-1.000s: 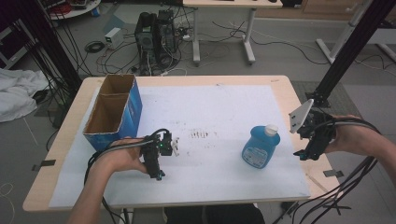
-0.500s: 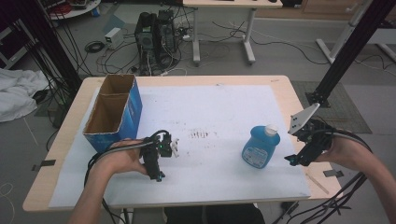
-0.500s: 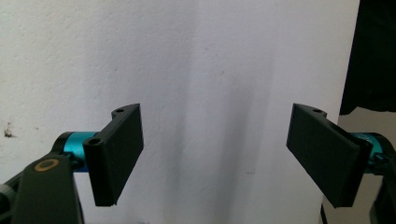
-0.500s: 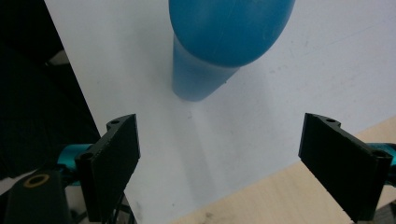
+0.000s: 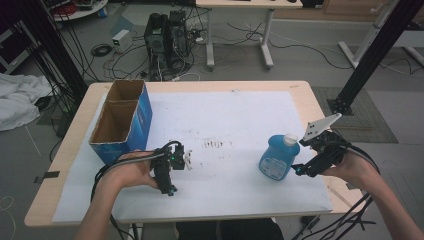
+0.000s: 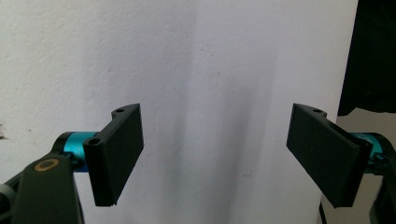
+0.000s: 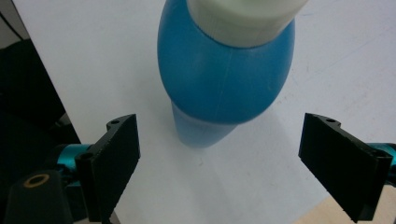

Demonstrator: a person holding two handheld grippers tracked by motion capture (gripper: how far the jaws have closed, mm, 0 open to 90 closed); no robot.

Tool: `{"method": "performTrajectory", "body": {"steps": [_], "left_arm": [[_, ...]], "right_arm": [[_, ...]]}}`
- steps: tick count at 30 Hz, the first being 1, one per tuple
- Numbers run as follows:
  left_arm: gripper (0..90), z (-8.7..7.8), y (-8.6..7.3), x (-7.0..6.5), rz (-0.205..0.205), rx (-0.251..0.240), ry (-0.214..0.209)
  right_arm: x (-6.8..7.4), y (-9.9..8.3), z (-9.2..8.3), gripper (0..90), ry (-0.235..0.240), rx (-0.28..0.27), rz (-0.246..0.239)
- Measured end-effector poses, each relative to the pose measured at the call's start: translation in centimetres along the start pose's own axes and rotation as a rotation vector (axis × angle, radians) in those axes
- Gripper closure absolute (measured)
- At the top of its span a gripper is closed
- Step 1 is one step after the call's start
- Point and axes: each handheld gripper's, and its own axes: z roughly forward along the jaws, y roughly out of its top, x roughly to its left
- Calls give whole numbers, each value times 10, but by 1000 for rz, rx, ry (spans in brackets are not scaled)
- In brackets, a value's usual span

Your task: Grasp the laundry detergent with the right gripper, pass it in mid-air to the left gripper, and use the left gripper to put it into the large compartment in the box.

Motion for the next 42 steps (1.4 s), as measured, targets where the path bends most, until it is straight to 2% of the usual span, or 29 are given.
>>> {"method": "performTrajectory", "body": {"steps": [2,5,8,13,16,17,19,23,24,25,26,37,38,42], "left_arm": [[189,0,0,0,-1,-1,3],[189,0,-1,0,-2,-2,5],[189,1,0,0,-1,2,2],[189,3,0,0,-1,5,0],[189,5,0,0,-9,1,-3],[189,5,0,0,-9,0,-1],[189,6,0,0,-9,1,-2],[189,7,0,0,-7,2,-2],[189,7,0,0,-7,7,-2],[189,7,0,0,-7,7,-2],[189,7,0,0,-9,4,-4],[189,9,-1,0,-10,7,-5],[189,9,-1,0,-12,6,-6],[189,10,-1,0,-11,7,-6]], "right_arm": [[4,-1,5,118,-6,-14,45],[2,-2,13,118,-16,-65,18],[3,-2,19,118,-13,-72,42],[4,-2,26,118,-19,-86,33],[6,-2,29,118,-22,-109,57],[5,-3,30,118,-27,-105,44],[6,-3,32,118,-32,-105,56],[7,-3,34,118,-36,-122,73],[6,-3,36,119,-40,-135,52],[6,-3,36,119,-40,-135,52],[8,-4,35,119,-42,-128,72],[11,-8,41,121,-56,-168,80],[11,-8,41,121,-60,-173,95],[11,-9,44,123,-56,-176,99]]}}
